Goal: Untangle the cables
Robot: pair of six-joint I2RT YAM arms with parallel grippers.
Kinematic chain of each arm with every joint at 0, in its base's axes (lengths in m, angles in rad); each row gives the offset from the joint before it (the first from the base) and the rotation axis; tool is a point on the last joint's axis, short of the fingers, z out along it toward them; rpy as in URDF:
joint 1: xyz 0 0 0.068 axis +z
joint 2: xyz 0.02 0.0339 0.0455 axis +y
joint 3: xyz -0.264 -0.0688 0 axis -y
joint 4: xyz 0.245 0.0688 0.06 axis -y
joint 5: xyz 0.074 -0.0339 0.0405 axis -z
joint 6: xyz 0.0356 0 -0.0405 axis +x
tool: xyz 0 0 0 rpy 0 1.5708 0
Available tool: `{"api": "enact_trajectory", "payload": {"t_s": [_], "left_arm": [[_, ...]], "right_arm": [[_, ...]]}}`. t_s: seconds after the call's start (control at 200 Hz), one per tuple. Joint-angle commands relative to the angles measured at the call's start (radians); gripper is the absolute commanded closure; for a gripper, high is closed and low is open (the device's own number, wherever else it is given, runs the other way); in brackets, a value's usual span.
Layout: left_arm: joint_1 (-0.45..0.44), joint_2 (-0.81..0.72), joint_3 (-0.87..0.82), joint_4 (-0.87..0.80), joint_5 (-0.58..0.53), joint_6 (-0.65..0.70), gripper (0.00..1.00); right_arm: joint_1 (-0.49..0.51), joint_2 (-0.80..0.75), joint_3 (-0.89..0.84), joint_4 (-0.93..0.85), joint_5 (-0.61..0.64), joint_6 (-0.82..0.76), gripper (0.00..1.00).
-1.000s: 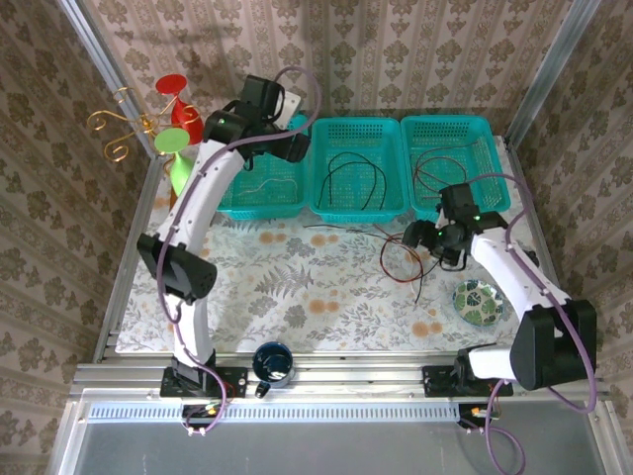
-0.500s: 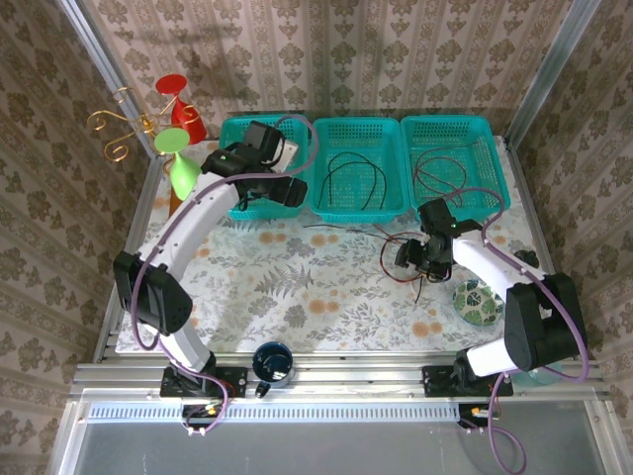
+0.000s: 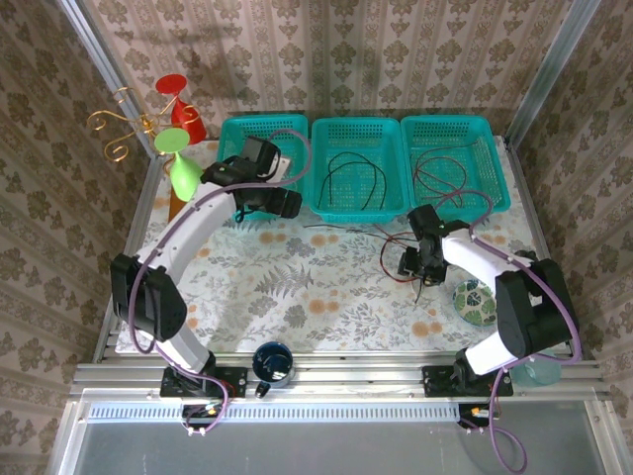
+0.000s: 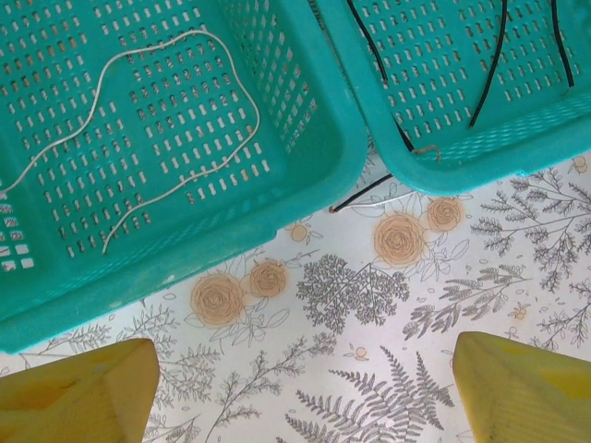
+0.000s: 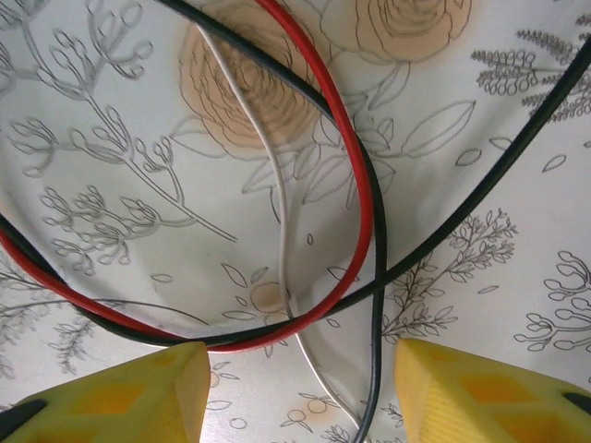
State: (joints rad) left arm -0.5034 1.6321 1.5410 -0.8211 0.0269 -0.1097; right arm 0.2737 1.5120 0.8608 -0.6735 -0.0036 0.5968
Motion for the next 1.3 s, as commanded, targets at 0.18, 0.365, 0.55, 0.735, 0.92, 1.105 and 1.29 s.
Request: {"api": "enact_trajectory", "payload": {"t_s": [0.18,0.365,0.55,0.735,0.92,1.105,1.29], "left_arm": [[0.0,-0.068,-0.02,0.007,0.013,-0.028,0.16],[0.0,-0.07,-0.019,0.007,0.023,-0.035,0.16],[0.0,-0.08,-0.026,0.0,0.023,-0.04,0.17],[-0.001,-0.103,-0.033,-0.008,0.023,-0.039,0.17],[-0.007,-0.161,-0.021,-0.02,0.06,-0.042,0.17],[-0.009,-0.211,-0.012,0.017,0.086,-0.05,0.17],[-0.01,-0.245,-0.002,0.028,0.095,-0.037,0.17]], "right_arm": [[0.025,-0.035,-0.099,-0.051,0.041,0.035,0.54],[0.033,-0.039,-0.128,-0.029,0.032,0.033,0.68],[0.035,-0.043,-0.131,-0.009,0.006,0.028,0.86],[0.035,-0.071,-0.106,-0.023,-0.046,0.022,1.0],[0.035,-0.33,0.085,-0.223,-0.053,0.002,1.0],[0.036,-0.458,0.334,-0.283,-0.137,0.01,1.0],[0.035,-0.473,0.535,-0.244,-0.224,0.042,1.0]]}}
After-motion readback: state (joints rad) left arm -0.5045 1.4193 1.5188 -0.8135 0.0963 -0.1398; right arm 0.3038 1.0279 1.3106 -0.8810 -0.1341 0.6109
